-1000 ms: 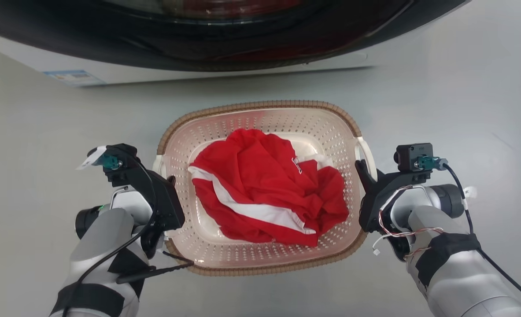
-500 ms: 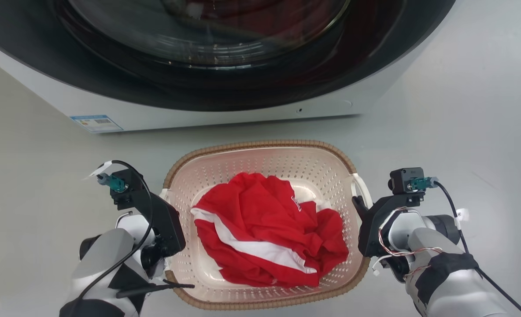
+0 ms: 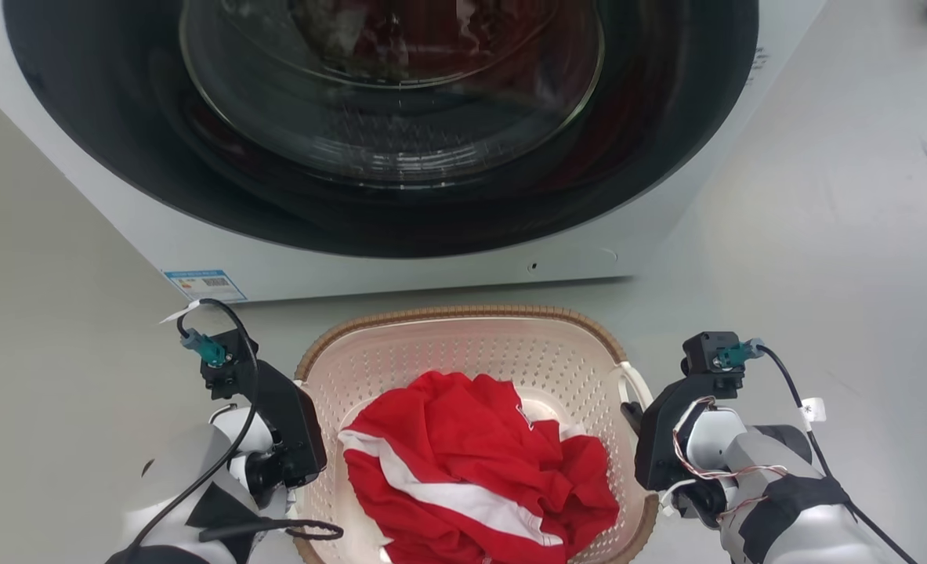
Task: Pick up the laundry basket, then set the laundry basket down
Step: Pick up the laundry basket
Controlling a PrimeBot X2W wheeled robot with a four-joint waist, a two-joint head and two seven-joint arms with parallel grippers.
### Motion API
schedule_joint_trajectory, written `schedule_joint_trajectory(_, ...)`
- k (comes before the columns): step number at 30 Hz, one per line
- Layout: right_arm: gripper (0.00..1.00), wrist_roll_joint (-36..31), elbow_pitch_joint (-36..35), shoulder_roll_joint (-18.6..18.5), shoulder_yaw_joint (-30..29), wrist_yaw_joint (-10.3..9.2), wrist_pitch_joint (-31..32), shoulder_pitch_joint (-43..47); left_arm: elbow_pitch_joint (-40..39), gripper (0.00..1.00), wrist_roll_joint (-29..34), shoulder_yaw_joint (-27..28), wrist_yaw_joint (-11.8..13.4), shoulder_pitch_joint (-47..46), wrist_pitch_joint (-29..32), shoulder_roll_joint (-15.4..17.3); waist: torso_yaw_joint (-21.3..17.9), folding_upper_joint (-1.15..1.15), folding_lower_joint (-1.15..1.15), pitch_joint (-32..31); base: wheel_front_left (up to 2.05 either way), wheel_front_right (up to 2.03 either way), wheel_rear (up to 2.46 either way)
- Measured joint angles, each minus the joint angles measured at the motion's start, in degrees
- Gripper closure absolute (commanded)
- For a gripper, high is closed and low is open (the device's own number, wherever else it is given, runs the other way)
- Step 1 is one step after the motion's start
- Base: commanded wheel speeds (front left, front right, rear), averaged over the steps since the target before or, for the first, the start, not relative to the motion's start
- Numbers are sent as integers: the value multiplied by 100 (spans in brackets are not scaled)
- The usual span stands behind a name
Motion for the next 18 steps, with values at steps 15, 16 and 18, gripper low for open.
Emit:
schedule_joint_trajectory(15,100,509,-31,-34,234,-5,839,168,64,100,-208,12,49,146,617,35,-2,0,0,-799,0,0,0)
schedule_joint_trajectory(16,100,509,-31,-34,234,-5,839,168,64,100,-208,12,49,146,617,35,-2,0,0,-799,0,0,0)
schedule_joint_trajectory(18,100,580,-30,-36,237,-9,923,163,65,100,-248,19,49,172,651,45,-10,0,0,-887,0,0,0)
